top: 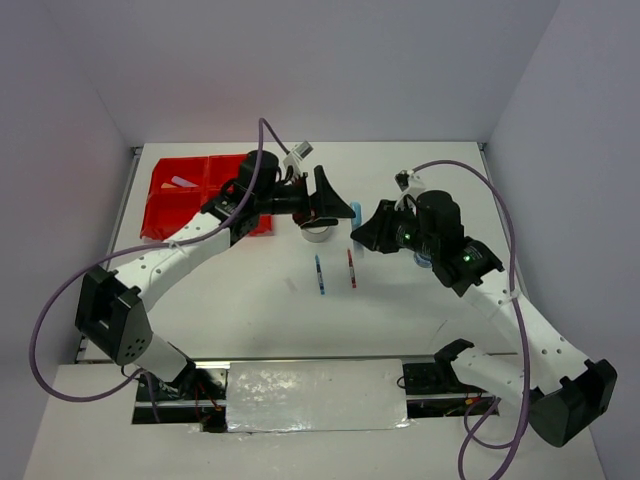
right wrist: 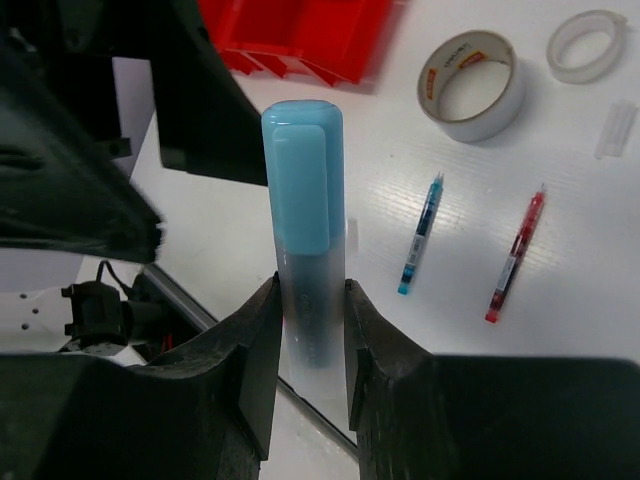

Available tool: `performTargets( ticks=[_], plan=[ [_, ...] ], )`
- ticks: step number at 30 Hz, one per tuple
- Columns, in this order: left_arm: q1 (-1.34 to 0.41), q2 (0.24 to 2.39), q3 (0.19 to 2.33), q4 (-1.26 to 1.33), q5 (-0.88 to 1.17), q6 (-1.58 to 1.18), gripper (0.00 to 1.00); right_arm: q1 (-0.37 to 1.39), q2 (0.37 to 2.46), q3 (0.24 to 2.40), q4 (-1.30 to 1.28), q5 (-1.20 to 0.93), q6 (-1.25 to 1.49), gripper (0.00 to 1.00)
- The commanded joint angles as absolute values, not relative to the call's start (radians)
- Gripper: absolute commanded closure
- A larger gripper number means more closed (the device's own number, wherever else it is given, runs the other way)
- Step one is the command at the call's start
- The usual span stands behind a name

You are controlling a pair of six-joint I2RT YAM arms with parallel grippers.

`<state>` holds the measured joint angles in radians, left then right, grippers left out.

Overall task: Sort the stationery into containers
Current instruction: Pick up the pen from the center of the board, then place the pen in the storage box.

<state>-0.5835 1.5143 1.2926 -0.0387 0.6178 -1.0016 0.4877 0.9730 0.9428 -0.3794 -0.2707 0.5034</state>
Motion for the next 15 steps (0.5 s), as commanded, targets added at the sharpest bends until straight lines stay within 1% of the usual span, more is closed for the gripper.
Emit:
performTargets(
  ticks=[1,6,8,9,10,12,13,15],
  plan=[
    [-0.584,1.537,1.322,-0.052,0.598,-0.980,0.08,0.515,0.980,0.994,-0.348,-0.308,0.489,1.00],
    [-0.584,1.557,1.325,-0.045,0.587,-0.982,0.09,0.548,1.023,1.015,-0.351,-0.313,0.474,1.00],
    [-0.583,1.565,1.336,-0.037,0.586,-0.983,0.12,0.557,1.043,1.022,-0.351,-0.308,0.472,1.00],
    [-0.584,1.574,1.345,-0.040,0.587,-0.982,0.17,0.560,1.049,1.023,-0.341,-0.308,0.477,1.00],
    [-0.584,1.577,1.348,-0.038,0.591,-0.980,0.26,0.560,1.057,1.025,-0.339,-0.304,0.477,1.00],
    [-0.584,1.588,1.350,-0.034,0.600,-0.982,0.49,0.563,1.068,1.038,-0.337,-0.287,0.483,1.00],
    [-0.584,1.592,1.351,-0.032,0.606,-0.985,0.67,0.564,1.084,1.046,-0.344,-0.281,0.480,1.00],
    [-0.581,1.608,1.356,-0.040,0.614,-0.982,0.81,0.564,1.100,1.063,-0.347,-0.278,0.477,0.99]
  ],
)
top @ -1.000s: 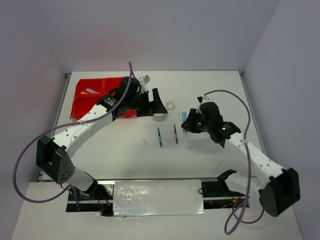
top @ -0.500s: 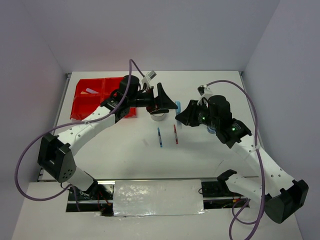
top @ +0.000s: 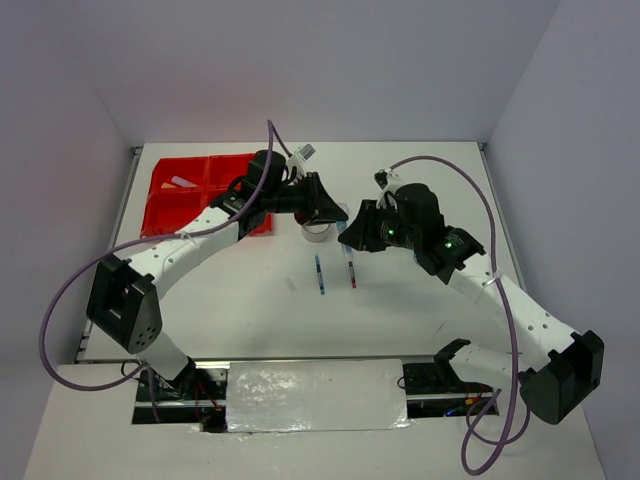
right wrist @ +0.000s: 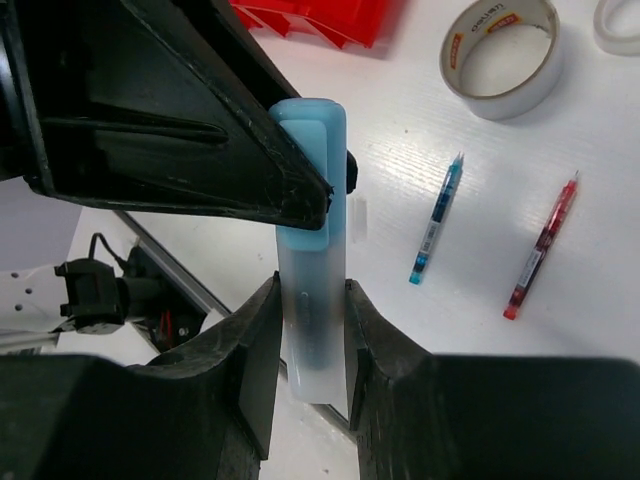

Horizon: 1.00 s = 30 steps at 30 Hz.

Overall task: Sort the stationery into containers
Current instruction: Place the pen in the storage box.

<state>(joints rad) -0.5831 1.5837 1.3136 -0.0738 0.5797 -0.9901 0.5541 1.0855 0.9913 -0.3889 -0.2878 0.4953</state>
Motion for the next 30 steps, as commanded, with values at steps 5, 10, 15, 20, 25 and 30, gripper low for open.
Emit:
performTargets(
  ticks=[5,10,15,20,25,30],
  plan=[
    [-0.493,1.621,1.385,-0.132,0.580,-0.943,1.00,0.525,1.094,1.052,-0.325,-0.298,0.480,0.00],
    [-0.129,1.637,1.469,-0.469,0.279,-0.900,1.00,0.378,1.019,0.999,-0.408,-0.214,0.476,0.00],
    [0.191,1.712,1.500,-0.398,0.146,-0.987,1.00,0.373,1.034,1.003,-0.480,-0.225,0.462,0.00],
    [0.331,1.871,1.538,-0.250,0.132,-1.141,0.98,0.373,1.003,0.948,-0.436,-0.290,0.491,0.00],
    [0.357,2.006,1.733,-0.221,0.120,-1.147,0.90,0.376,1.020,0.972,-0.480,-0.310,0.465,0.00],
    [0.373,2.072,1.755,-0.169,0.133,-1.177,0.86,0.376,1.031,1.006,-0.521,-0.301,0.437,0.00]
  ],
)
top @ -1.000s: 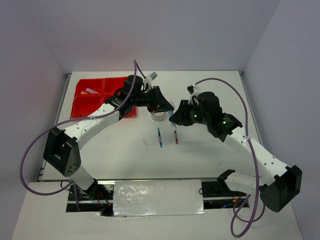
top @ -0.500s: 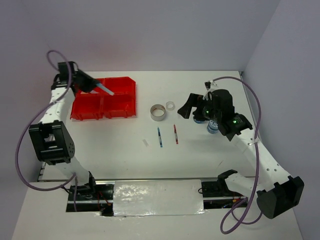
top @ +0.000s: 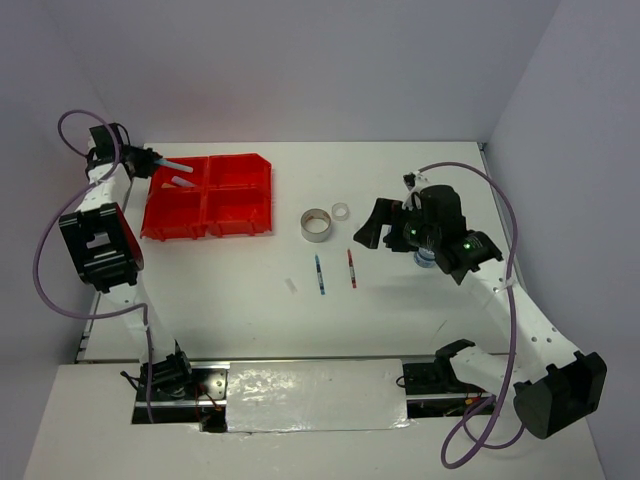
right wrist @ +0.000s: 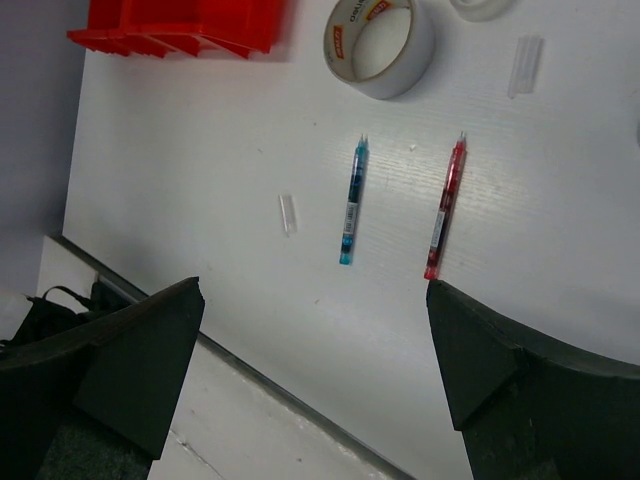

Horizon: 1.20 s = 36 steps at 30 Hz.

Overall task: Sort the stationery into containers
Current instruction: Place the pen in the storage box, then pick up the pen from the center of the board.

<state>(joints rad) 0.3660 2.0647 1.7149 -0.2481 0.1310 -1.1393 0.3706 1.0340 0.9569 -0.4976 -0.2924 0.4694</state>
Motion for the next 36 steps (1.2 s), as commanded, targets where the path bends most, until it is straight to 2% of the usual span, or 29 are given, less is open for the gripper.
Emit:
performTargets(
  ticks=[1,4,5,7,8,9,11,12,13,17,19,22,26,33,36],
  plan=[
    [0.373,2.077,1.752,-0.164,0.133,-1.178,0.85,0.374,1.032,1.008,-0.525,-0.298,0.436,0.00],
    [0.374,2.091,1.733,-0.141,0.147,-1.189,0.77,0.376,1.045,1.020,-0.537,-0.296,0.425,0.00],
    [0.371,2.091,1.718,-0.134,0.147,-1.192,0.68,0.374,1.051,1.023,-0.541,-0.295,0.423,0.00],
    [0.373,2.082,1.692,-0.118,0.156,-1.193,0.57,0.376,1.057,1.035,-0.543,-0.293,0.419,0.00],
    [0.371,2.079,1.686,-0.114,0.158,-1.192,0.41,0.376,1.066,1.040,-0.546,-0.295,0.417,0.00],
    [0.373,2.079,1.683,-0.109,0.167,-1.192,0.31,0.373,1.069,1.045,-0.546,-0.295,0.417,0.00],
    [0.371,2.094,1.715,-0.153,0.192,-1.180,0.15,0.376,1.081,1.060,-0.548,-0.298,0.413,0.00],
    [0.373,2.098,1.733,-0.178,0.196,-1.174,0.12,0.376,1.084,1.063,-0.548,-0.298,0.411,0.00],
    [0.371,2.095,1.743,-0.189,0.207,-1.170,0.02,0.374,1.089,1.072,-0.548,-0.299,0.408,0.00],
    [0.370,2.030,1.738,-0.175,0.244,-1.155,0.01,0.376,1.104,1.100,-0.566,-0.282,0.397,0.00],
    [0.362,2.000,1.813,-0.242,0.253,-1.099,0.01,0.379,1.117,1.114,-0.589,-0.262,0.393,0.00],
    [0.322,1.973,1.975,-0.412,0.249,-0.961,0.01,0.394,1.149,1.137,-0.630,-0.186,0.385,0.00],
    [0.243,1.901,2.091,-0.630,0.198,-0.783,0.01,0.437,1.166,1.144,-0.673,-0.100,0.396,0.00],
    [-0.076,1.571,1.752,-0.742,-0.056,-0.634,0.01,0.538,1.183,1.184,-0.747,0.058,0.462,0.00],
    [-0.196,1.424,1.551,-0.753,-0.058,-0.684,0.01,0.597,1.190,1.181,-0.756,0.092,0.492,0.00]
  ],
)
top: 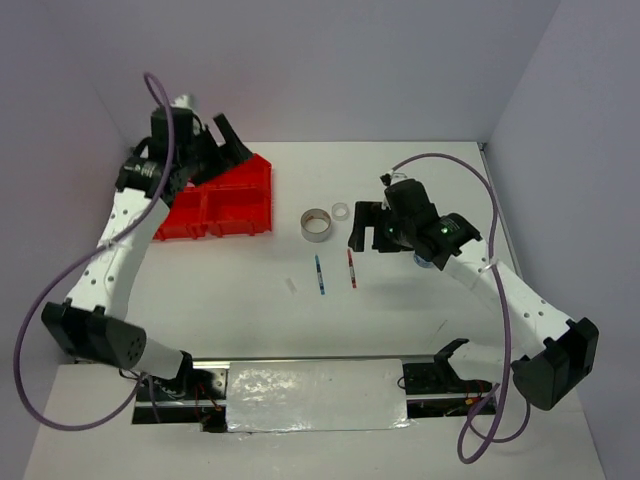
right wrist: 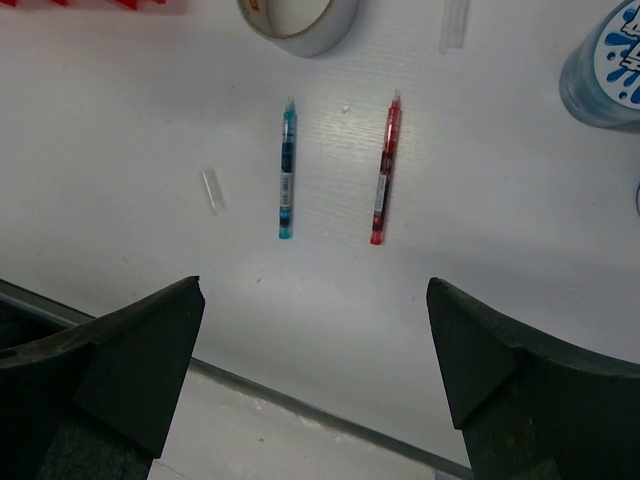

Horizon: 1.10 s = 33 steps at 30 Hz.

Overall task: Sort the stationery into containers
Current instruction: Pick up the pen from the center of the board.

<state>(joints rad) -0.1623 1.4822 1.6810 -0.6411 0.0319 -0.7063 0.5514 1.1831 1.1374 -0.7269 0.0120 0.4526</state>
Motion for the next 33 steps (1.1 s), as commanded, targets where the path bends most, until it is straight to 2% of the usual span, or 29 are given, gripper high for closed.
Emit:
performTargets(
  ticks=[1,9,12,13,16,18,21,26,33],
  plan=[
    [-0.218,1.401,1.524,-0.758,-0.072,-0.693,0.01,0.609,1.199,1.180,-0.759,0.104,0.500,0.00],
    [-0.279,1.214,1.355,-0.839,-0.100,-0.721,0.01,0.747,1.279,1.167,-0.729,0.156,0.580,0.01],
    [-0.279,1.190,1.348,-0.903,-0.161,-0.710,0.01,0.781,1.386,1.172,-0.710,0.158,0.594,0.11],
    [-0.279,1.189,1.351,-0.922,-0.178,-0.707,0.01,0.790,1.414,1.177,-0.698,0.160,0.592,0.20],
    [-0.278,1.198,1.365,-0.983,-0.206,-0.696,0.01,0.819,1.528,1.227,-0.701,0.189,0.574,0.34],
    [-0.276,1.198,1.362,-0.997,-0.196,-0.684,0.01,0.821,1.612,1.253,-0.684,0.173,0.558,0.39],
    [-0.272,1.190,1.344,-0.992,-0.175,-0.670,0.01,0.822,1.713,1.293,-0.661,0.140,0.517,0.44],
    [-0.270,1.198,1.342,-1.002,-0.143,-0.637,0.01,0.822,1.856,1.388,-0.676,0.132,0.474,0.46],
    [-0.270,1.189,1.345,-0.986,-0.133,-0.611,0.01,0.818,1.960,1.443,-0.695,0.141,0.471,0.49]
  ],
)
